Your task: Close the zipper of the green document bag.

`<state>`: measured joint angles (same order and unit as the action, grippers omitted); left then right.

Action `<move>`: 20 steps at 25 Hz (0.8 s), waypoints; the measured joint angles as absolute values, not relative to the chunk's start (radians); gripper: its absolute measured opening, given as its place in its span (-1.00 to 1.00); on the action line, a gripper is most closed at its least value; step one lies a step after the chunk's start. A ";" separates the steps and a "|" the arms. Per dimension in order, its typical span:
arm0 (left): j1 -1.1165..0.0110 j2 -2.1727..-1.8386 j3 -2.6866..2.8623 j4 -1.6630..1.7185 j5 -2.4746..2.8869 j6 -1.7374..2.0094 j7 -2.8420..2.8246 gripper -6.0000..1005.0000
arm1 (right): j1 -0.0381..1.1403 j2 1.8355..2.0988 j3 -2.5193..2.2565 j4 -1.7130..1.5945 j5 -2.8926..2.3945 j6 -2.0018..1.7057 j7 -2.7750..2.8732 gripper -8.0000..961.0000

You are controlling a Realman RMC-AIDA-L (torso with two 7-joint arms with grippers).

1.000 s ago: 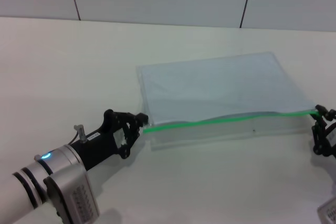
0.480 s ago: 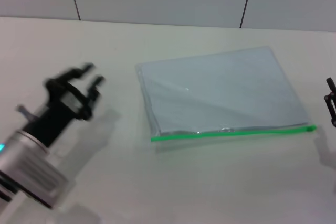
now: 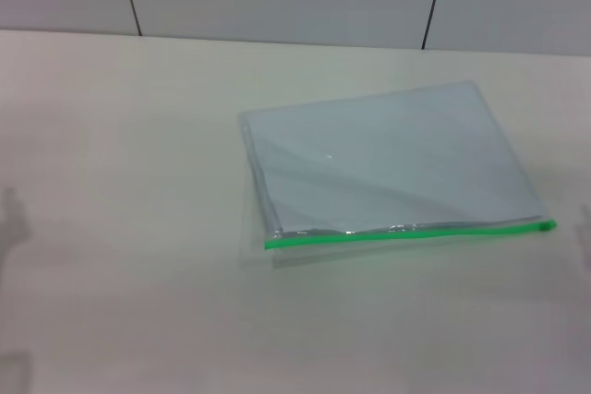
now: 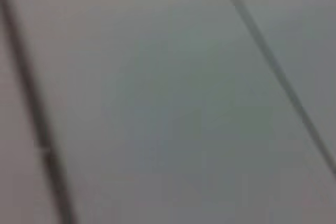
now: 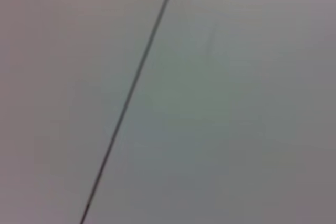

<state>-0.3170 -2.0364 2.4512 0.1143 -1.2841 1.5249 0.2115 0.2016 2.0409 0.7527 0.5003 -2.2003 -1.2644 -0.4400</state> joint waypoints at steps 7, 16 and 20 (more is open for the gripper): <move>-0.298 -2.032 2.451 0.033 -1.371 1.587 -0.080 -0.25 | 0.196 2.039 0.758 0.495 -2.140 -1.270 -0.332 0.39; -0.316 -2.035 2.451 0.017 -1.453 1.532 -0.142 0.23 | 0.201 2.039 0.748 0.495 -2.121 -1.285 -0.294 0.38; -0.320 -2.035 2.451 0.020 -1.476 1.478 -0.138 0.23 | 0.202 2.038 0.739 0.499 -2.122 -1.286 -0.292 0.38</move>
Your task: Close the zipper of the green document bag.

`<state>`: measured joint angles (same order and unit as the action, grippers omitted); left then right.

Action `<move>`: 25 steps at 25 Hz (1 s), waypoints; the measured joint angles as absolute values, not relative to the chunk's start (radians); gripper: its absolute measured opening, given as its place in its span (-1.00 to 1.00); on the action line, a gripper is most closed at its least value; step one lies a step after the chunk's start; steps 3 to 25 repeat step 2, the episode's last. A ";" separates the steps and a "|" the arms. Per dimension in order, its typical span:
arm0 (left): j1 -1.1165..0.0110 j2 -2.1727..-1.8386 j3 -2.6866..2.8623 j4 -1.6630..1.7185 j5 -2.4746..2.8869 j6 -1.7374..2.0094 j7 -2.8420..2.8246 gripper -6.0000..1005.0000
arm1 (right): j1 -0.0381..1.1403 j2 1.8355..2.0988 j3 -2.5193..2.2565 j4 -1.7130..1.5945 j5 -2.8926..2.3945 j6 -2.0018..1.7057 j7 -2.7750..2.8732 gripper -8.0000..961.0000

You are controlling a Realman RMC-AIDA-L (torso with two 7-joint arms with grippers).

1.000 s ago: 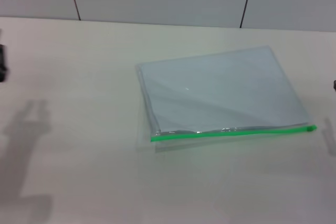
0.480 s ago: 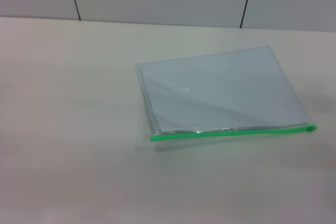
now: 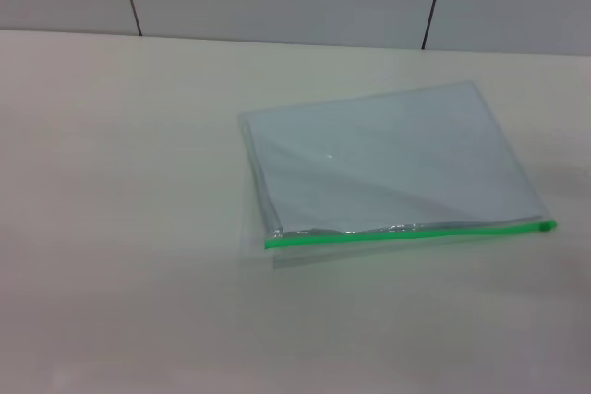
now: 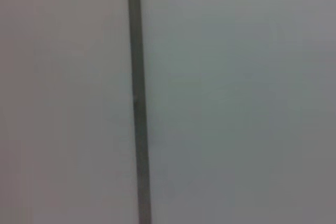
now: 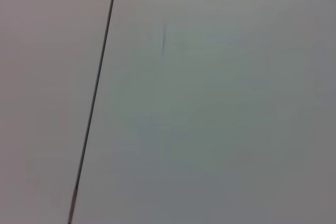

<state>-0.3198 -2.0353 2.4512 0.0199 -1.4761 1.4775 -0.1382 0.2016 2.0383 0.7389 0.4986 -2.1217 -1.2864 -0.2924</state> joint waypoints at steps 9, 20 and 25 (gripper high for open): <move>-0.324 -2.035 2.451 0.017 -1.486 1.467 -0.138 0.23 | 0.202 2.038 0.737 0.498 -2.122 -1.290 -0.292 0.38; -0.324 -2.035 2.451 0.017 -1.486 1.467 -0.138 0.23 | 0.202 2.038 0.737 0.498 -2.122 -1.290 -0.292 0.38; -0.324 -2.035 2.451 0.017 -1.486 1.467 -0.138 0.23 | 0.202 2.038 0.737 0.498 -2.122 -1.290 -0.292 0.38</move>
